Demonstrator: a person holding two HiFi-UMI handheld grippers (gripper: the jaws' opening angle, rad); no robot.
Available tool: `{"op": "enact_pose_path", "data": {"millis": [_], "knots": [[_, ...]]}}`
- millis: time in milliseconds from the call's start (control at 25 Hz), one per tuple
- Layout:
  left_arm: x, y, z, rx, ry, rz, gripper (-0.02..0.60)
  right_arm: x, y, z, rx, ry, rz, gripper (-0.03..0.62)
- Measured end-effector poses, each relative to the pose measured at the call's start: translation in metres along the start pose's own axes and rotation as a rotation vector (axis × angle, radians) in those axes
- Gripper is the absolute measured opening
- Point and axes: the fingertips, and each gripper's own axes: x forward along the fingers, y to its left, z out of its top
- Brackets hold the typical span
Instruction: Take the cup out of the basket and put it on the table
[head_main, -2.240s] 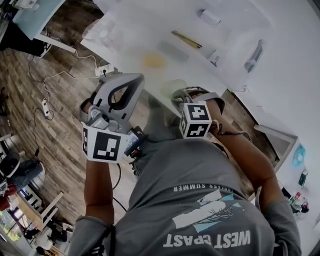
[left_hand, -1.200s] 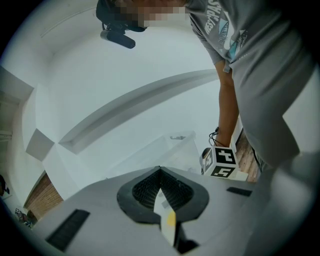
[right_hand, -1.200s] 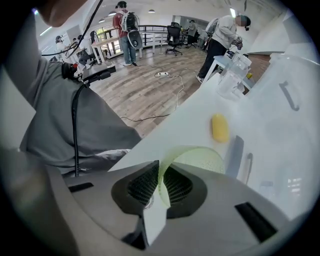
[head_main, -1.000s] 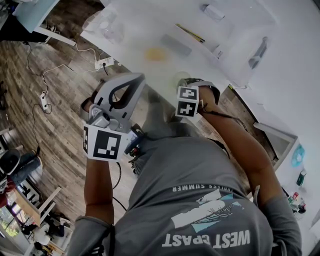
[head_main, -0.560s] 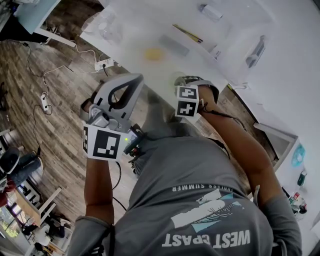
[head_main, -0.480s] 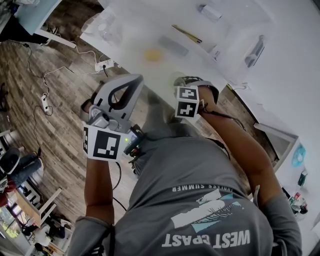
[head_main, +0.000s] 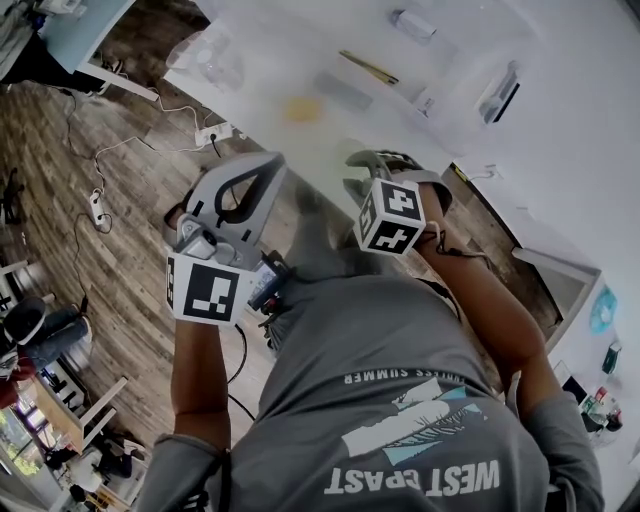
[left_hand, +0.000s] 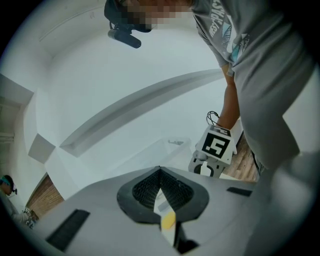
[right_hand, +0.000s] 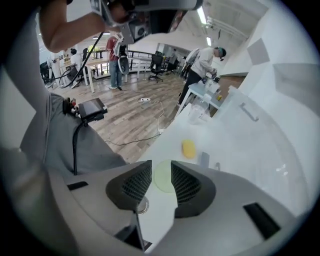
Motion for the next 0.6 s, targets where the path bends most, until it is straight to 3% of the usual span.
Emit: {"op": "enact_pose_path", "data": {"millis": [80,240,400,600], "knots": [[-0.002,-0.003,0.005,-0.002,0.0,-0.001,0.008,-0.023,-0.007,0.014,0.021,-0.073,-0.06,0.117],[-0.008,-0.006,0.015,0.002,-0.008,-0.005,0.008,-0.081,-0.023,0.052,0.093,-0.292,-0.159,0.014],[-0.013,-0.003,0.022,0.009,-0.019,-0.013,0.008,-0.142,-0.033,0.088,0.154,-0.529,-0.189,0.011],[-0.03,0.001,0.035,-0.006,-0.055,-0.013,0.008,-0.201,-0.023,0.114,0.124,-0.662,-0.229,0.011]]}}
